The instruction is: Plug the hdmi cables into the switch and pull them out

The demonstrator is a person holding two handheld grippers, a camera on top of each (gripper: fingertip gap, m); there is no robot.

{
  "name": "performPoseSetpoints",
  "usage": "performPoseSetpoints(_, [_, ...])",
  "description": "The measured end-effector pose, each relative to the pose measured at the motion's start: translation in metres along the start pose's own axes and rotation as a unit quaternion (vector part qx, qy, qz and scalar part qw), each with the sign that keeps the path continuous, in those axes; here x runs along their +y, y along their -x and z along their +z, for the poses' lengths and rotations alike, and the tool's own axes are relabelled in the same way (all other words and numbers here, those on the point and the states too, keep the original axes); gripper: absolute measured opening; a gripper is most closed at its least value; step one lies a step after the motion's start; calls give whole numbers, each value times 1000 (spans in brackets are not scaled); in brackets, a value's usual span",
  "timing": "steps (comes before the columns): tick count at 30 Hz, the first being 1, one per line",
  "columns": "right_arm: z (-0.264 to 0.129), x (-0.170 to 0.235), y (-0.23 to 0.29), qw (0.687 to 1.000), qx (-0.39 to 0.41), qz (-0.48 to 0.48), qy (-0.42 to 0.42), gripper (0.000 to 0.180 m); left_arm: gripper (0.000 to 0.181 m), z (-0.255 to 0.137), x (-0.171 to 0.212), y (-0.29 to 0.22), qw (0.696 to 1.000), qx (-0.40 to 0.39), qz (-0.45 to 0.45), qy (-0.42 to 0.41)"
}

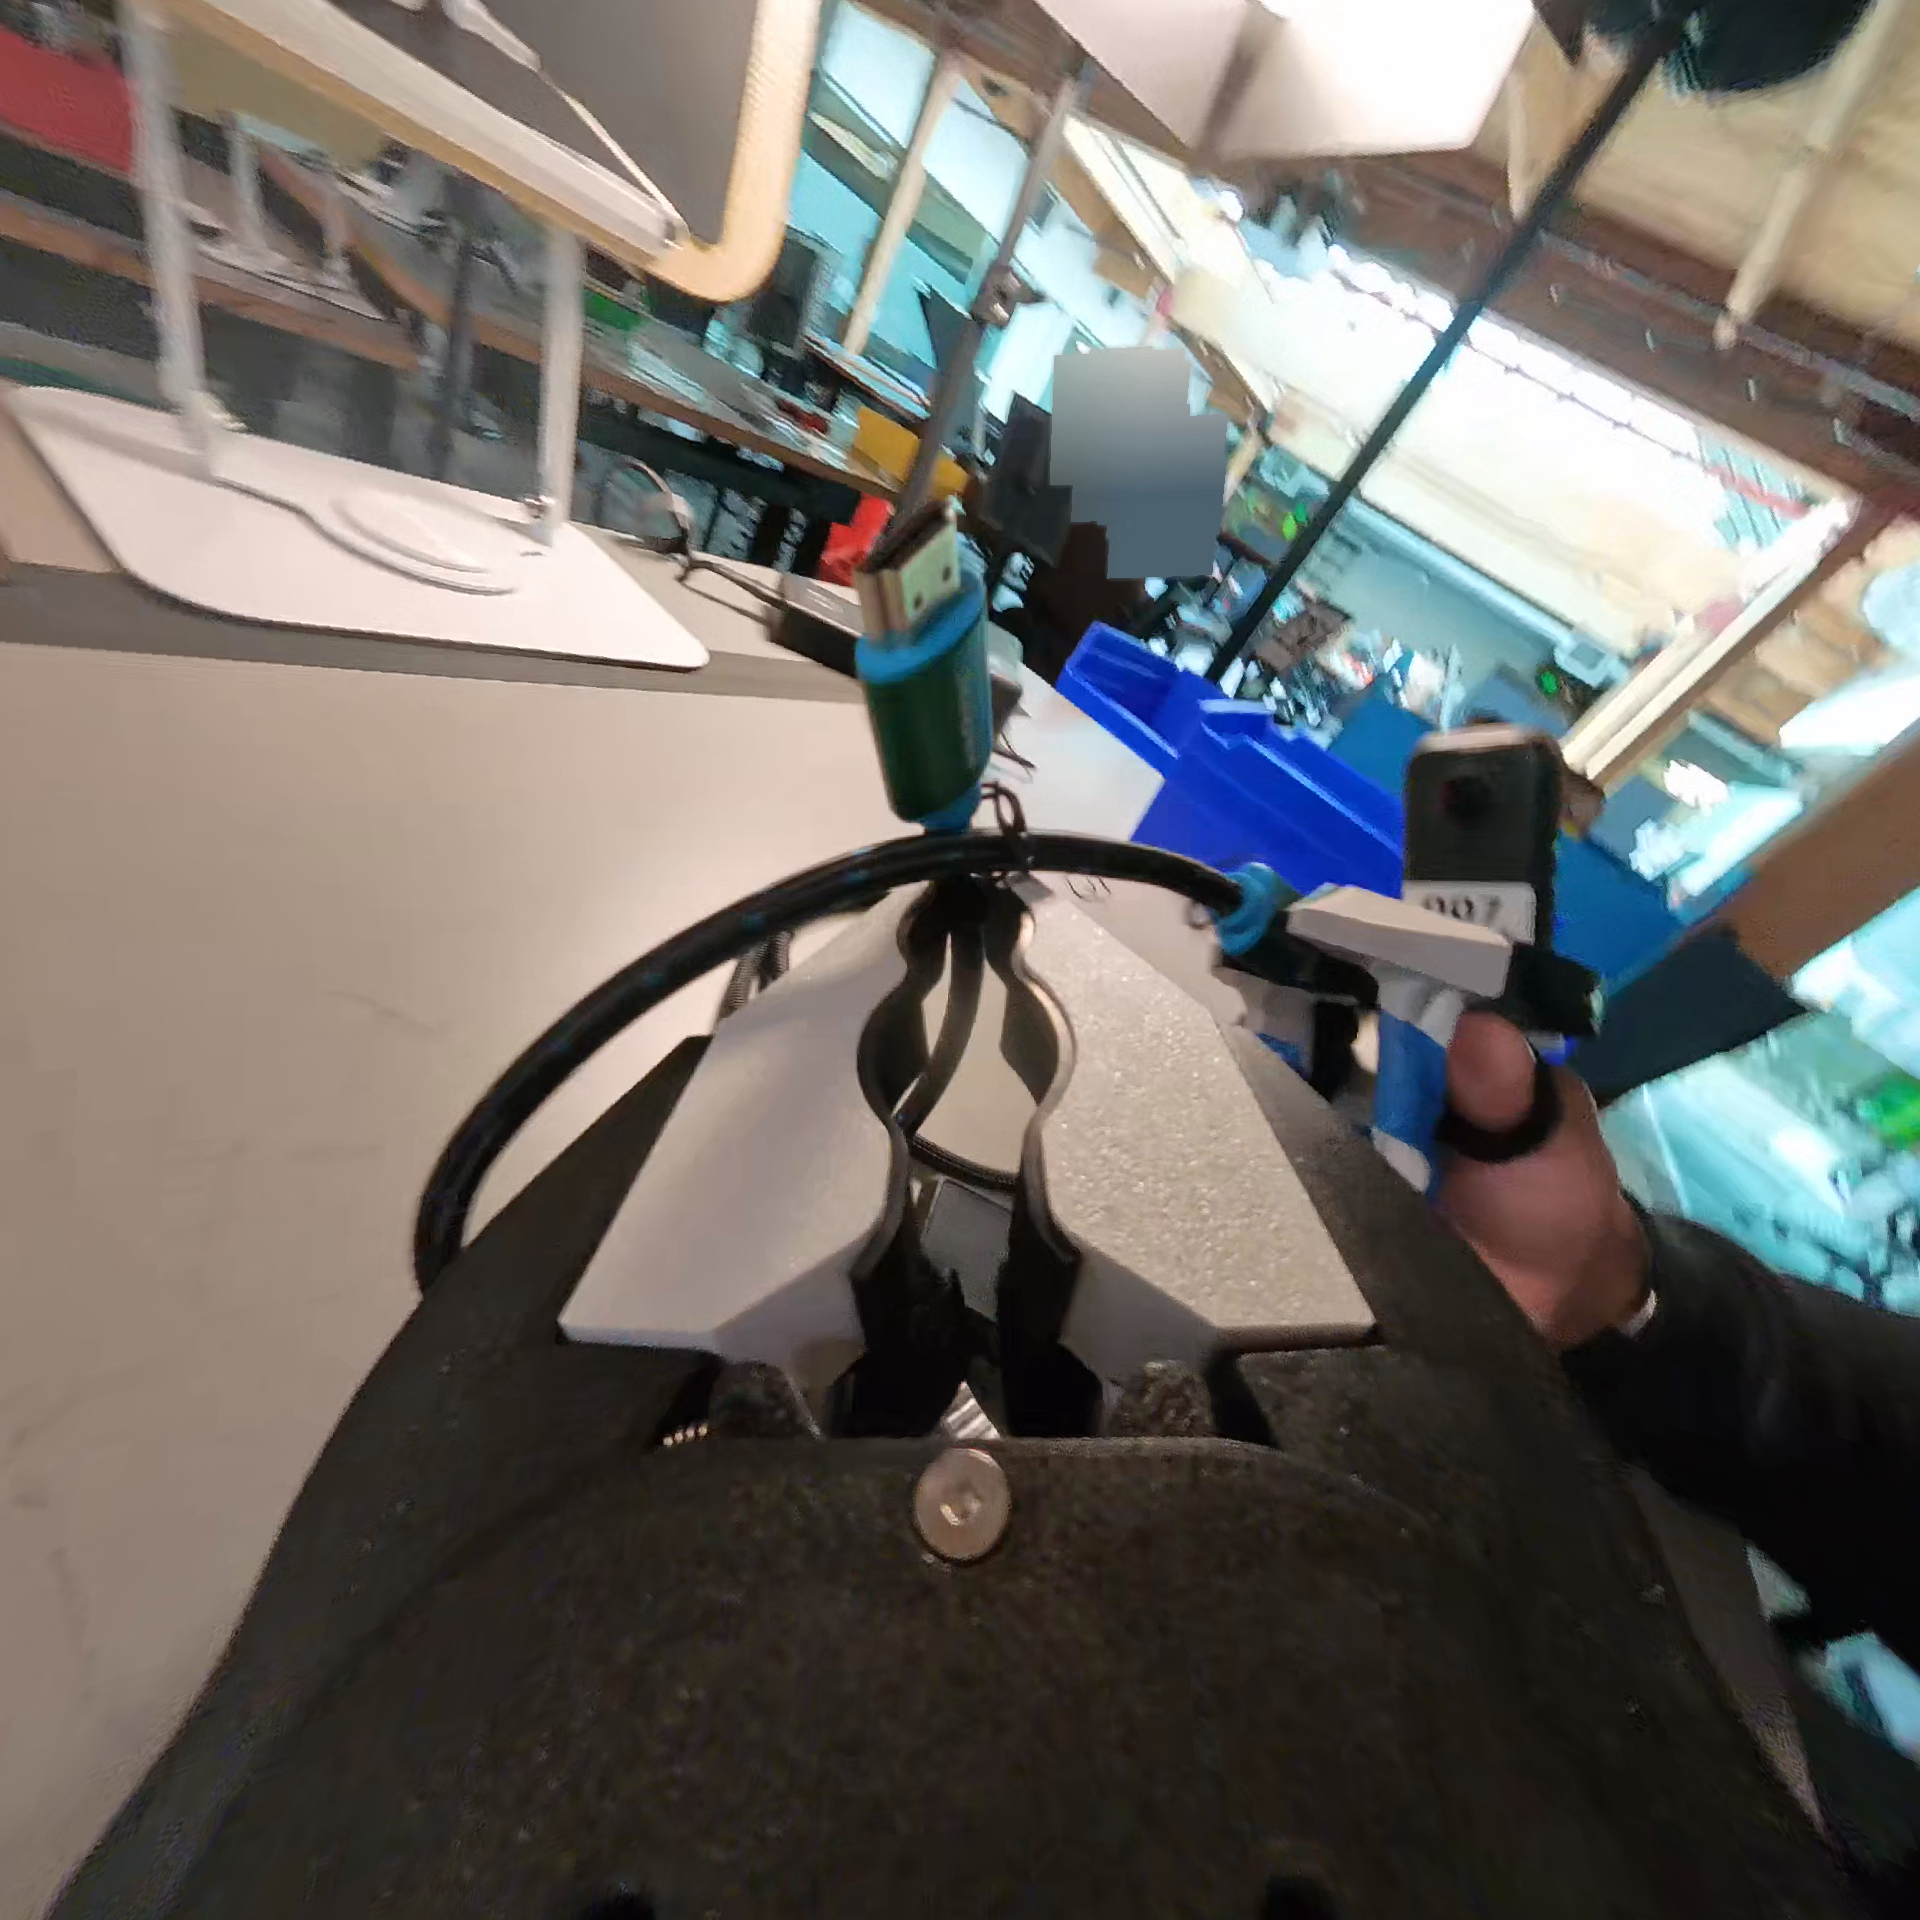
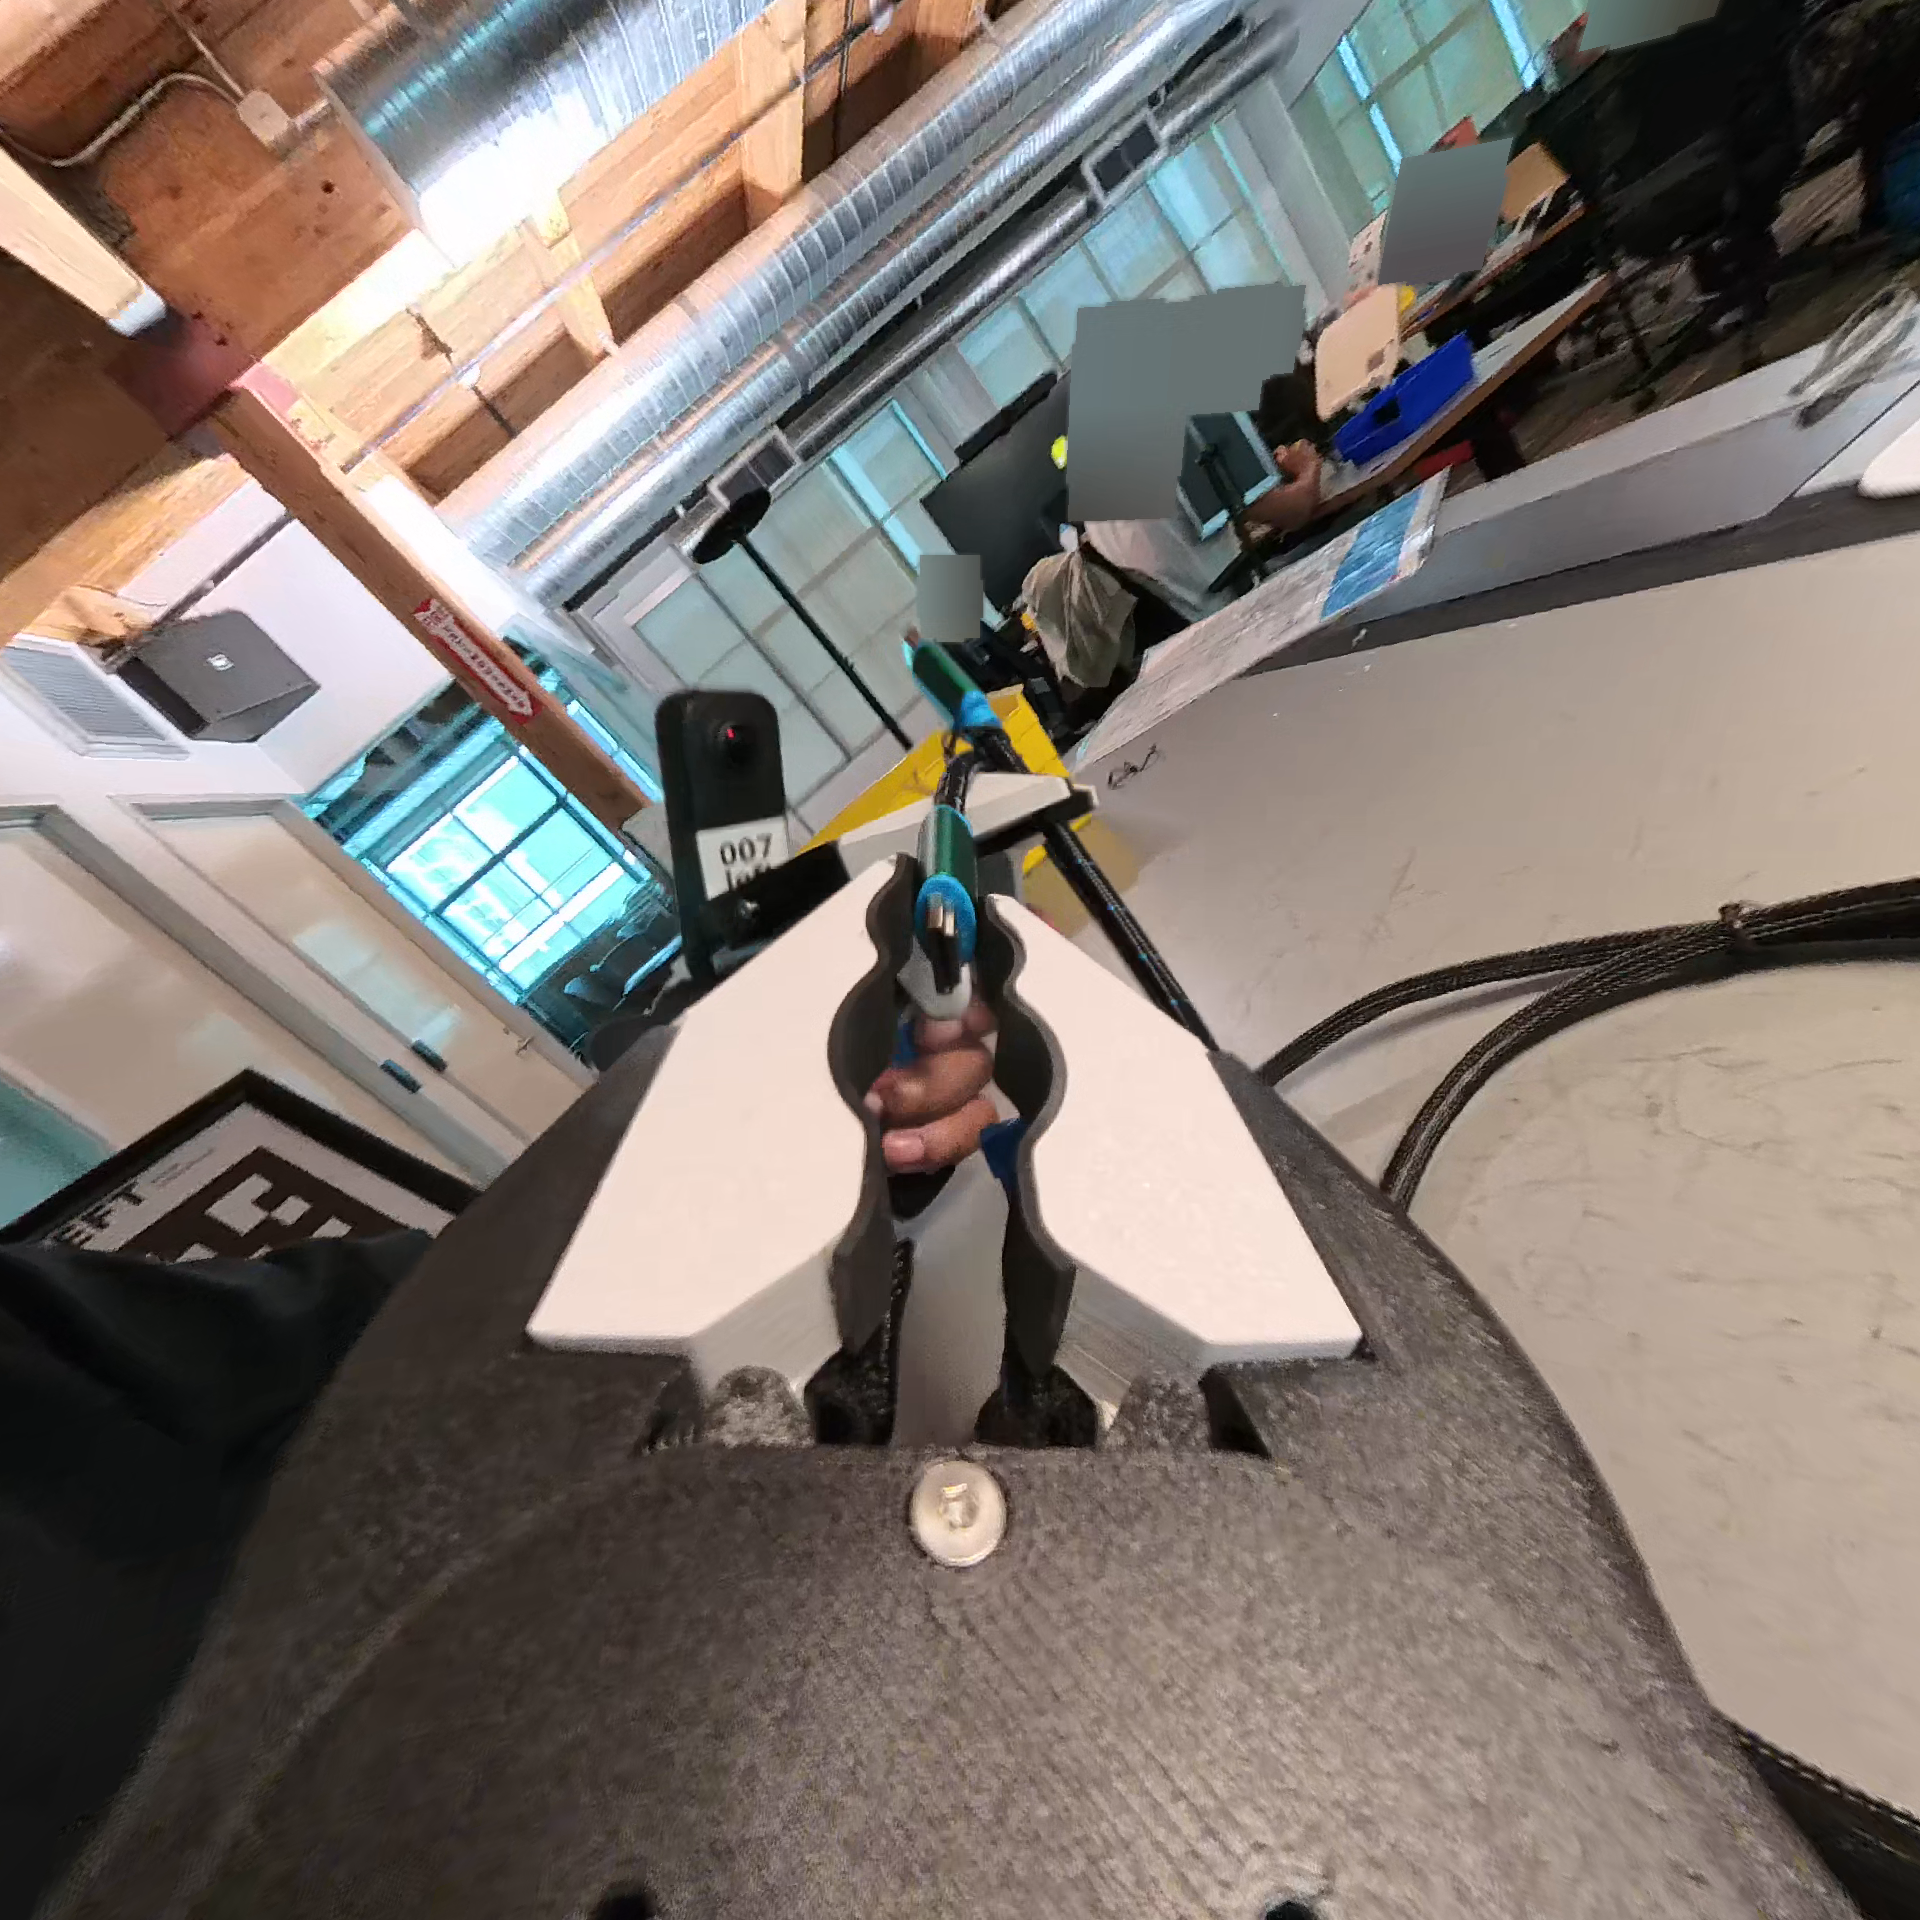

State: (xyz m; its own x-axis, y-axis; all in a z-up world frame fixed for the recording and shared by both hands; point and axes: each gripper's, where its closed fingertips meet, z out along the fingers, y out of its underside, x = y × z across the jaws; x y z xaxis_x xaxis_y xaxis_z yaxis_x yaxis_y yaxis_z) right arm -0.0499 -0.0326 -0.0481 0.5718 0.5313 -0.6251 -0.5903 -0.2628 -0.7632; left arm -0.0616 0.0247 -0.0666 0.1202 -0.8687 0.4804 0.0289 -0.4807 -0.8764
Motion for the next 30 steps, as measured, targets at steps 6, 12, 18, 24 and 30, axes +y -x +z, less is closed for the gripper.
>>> performPoseSetpoints(6, [-11, -21, -2, 998, 23, -11, -50, 12, 5, -27, -18, 59, 982, -78, -156, -75])
performPoseSetpoints(12, [-14, -20, -15, 998, 45, 5, -45, 11, 5, -43, -23, 91, 967, -99, -220, -77])
performPoseSetpoints(18, [-12, -7, -30, 997, 63, 41, -23, 12, 11, -30, 3, 85, 969, -85, -232, 13])
performPoseSetpoints(24, [-15, -6, -40, 995, 81, 55, -22, 11, 27, -33, 15, 71, 976, -76, -156, 134])
performPoseSetpoints(30, [-15, -4, -44, 994, 88, 60, -19, 12, 27, -40, 56, 11, 951, 37, 9, 308])
